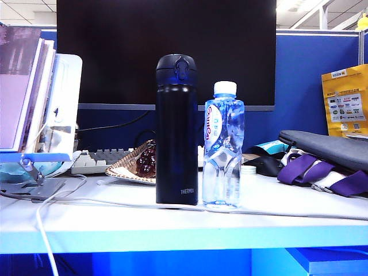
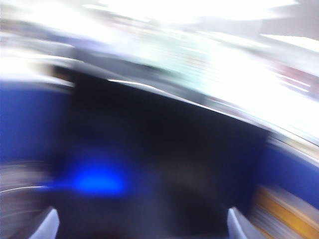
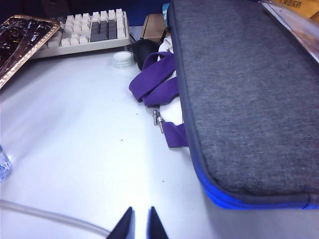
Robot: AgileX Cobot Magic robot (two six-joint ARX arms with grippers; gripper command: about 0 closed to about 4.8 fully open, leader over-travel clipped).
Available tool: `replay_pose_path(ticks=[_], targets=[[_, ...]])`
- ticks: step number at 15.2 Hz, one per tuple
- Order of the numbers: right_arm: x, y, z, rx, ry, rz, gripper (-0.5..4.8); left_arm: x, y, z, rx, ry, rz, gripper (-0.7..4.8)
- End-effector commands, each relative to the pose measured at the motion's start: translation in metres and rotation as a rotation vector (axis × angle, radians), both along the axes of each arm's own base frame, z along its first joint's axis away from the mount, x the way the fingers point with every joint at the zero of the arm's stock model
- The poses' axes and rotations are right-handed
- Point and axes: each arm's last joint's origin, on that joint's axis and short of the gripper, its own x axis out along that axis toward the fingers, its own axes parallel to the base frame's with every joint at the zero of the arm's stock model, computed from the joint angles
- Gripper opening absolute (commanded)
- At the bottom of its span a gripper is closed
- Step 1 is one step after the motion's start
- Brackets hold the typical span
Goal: Pick up the mineral water bottle and place it vertically to the right of the black thermos cup.
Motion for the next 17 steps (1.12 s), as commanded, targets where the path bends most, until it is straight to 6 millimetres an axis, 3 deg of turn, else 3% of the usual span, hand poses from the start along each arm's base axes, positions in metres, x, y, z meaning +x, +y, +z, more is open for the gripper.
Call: replay_pose_path(ticks=[1, 3, 5, 7, 9, 11, 13, 15, 17], targets=[[0.0, 0.0, 0.0, 0.003, 0.012, 0.001, 0.49, -0.032, 0.006, -0.004, -0.032, -0.002, 0.303, 4.79], [0.0, 0.0, 0.0, 0.003, 0.012, 0.0, 0.49, -0.046, 0.004, -0.026, -0.012, -0.034, 0.229, 4.79], [0.0, 0.0, 0.0, 0.003, 0.012, 0.0, 0.5, -0.051, 0.005, -0.065, 0.008, -0.009, 0.173, 4.79], [0.0, 0.0, 0.0, 0.003, 0.012, 0.0, 0.49, -0.063, 0.005, -0.118, 0.007, -0.011, 0.186, 4.79], [0.0, 0.0, 0.0, 0.004, 0.012, 0.001, 0.49, -0.08, 0.004, -0.186, 0.001, 0.019, 0.204, 4.79], [0.0, 0.0, 0.0, 0.004, 0.012, 0.0, 0.5, -0.089, 0.004, -0.239, -0.007, 0.097, 0.239, 4.79], [0.0, 0.0, 0.0, 0.003, 0.012, 0.0, 0.49, -0.095, 0.005, -0.279, -0.024, 0.119, 0.322, 4.79], [0.0, 0.0, 0.0, 0.004, 0.012, 0.0, 0.49, -0.103, 0.006, -0.312, -0.03, 0.15, 0.372, 4.79], [0.0, 0.0, 0.0, 0.003, 0.012, -0.002, 0.49, -0.108, 0.005, -0.314, 0.001, 0.167, 0.378, 4.79]])
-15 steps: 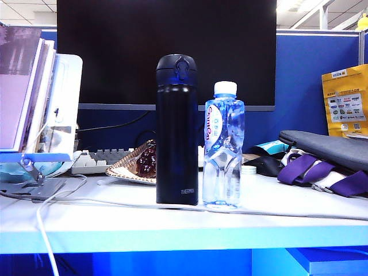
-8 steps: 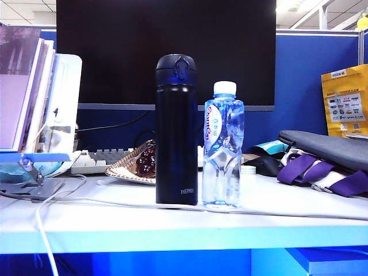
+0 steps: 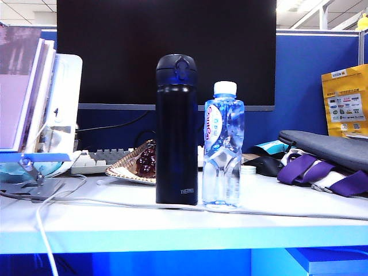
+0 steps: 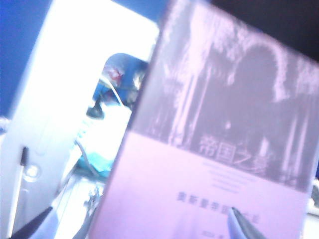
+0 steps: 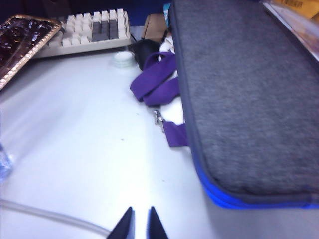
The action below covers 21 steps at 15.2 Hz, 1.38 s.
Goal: Pick up the mineral water bottle and place it vertically to the right of the black thermos cup.
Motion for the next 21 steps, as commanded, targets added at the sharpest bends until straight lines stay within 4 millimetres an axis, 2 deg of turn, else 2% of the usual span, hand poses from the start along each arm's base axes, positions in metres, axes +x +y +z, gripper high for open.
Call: replay_pose_path(ticks=[1, 10, 19, 21], targets=[[0.0, 0.0, 0.0, 0.002, 0.011, -0.002, 0.49, -0.007, -0.001, 0.001, 0.055, -0.017, 0.007, 4.79], [0.0, 0.0, 0.0, 0.002, 0.011, -0.003, 0.49, -0.015, -0.001, 0.007, 0.143, -0.077, 0.067, 4.79], [0.0, 0.0, 0.0, 0.002, 0.011, -0.003, 0.49, -0.014, 0.0, -0.004, 0.139, 0.034, 0.061, 4.79], [0.0, 0.0, 0.0, 0.002, 0.011, -0.003, 0.49, -0.013, -0.001, -0.012, 0.346, 0.147, 0.034, 4.79]])
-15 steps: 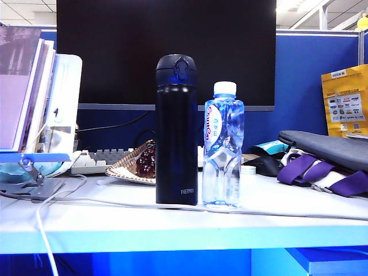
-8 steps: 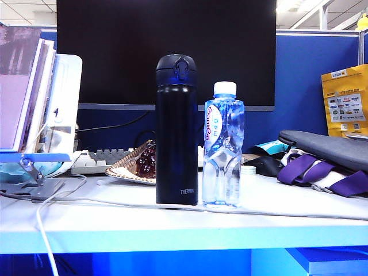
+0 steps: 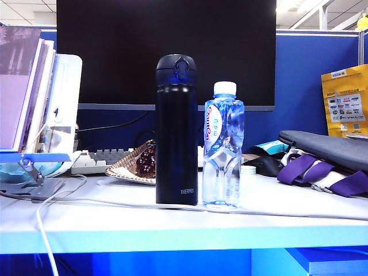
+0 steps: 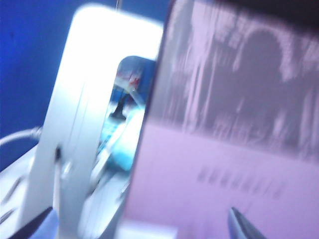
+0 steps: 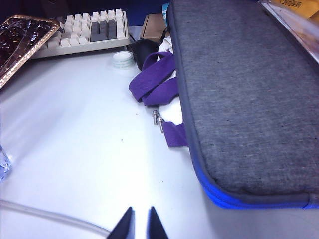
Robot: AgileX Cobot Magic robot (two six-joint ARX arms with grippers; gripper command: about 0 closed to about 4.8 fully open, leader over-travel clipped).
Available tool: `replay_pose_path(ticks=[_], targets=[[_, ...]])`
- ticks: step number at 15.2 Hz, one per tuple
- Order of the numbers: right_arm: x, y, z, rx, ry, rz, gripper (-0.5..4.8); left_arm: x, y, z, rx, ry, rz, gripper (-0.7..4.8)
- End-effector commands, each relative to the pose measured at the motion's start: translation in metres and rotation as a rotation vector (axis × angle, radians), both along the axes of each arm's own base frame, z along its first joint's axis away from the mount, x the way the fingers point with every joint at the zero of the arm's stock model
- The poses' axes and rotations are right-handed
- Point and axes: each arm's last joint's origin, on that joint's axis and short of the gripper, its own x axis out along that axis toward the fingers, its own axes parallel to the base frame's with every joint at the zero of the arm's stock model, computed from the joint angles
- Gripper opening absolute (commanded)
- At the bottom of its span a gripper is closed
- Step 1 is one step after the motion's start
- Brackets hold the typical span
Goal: Pick up the mineral water bottle and place it vertically to the right of the black thermos cup.
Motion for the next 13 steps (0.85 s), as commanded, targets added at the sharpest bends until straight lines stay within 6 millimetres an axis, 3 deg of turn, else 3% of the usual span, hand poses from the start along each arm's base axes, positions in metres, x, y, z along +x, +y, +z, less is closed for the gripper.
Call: replay_pose_path(ticks=[1, 3, 4, 5, 6, 7, 13], targets=[[0.0, 0.0, 0.0, 0.002, 0.011, -0.001, 0.5, 0.0, -0.001, -0.009, 0.211, 0.12, -0.031, 4.79], [0.0, 0.0, 0.0, 0.002, 0.011, -0.001, 0.49, 0.0, -0.001, -0.012, 0.25, 0.158, -0.049, 4.79], [0.0, 0.0, 0.0, 0.002, 0.011, -0.001, 0.5, 0.0, -0.002, -0.014, 0.246, 0.176, -0.063, 3.03], [0.0, 0.0, 0.0, 0.002, 0.011, -0.001, 0.49, 0.0, -0.002, -0.015, 0.245, 0.186, -0.076, 1.93], [0.0, 0.0, 0.0, 0.002, 0.011, -0.001, 0.49, 0.0, -0.002, -0.017, 0.241, 0.204, -0.088, 0.42], [0.0, 0.0, 0.0, 0.002, 0.011, -0.001, 0.49, -0.001, -0.003, -0.022, 0.221, 0.252, -0.114, -0.06], [0.0, 0.0, 0.0, 0.002, 0.011, -0.001, 0.49, -0.001, -0.003, -0.022, 0.179, 0.254, -0.105, -0.05]])
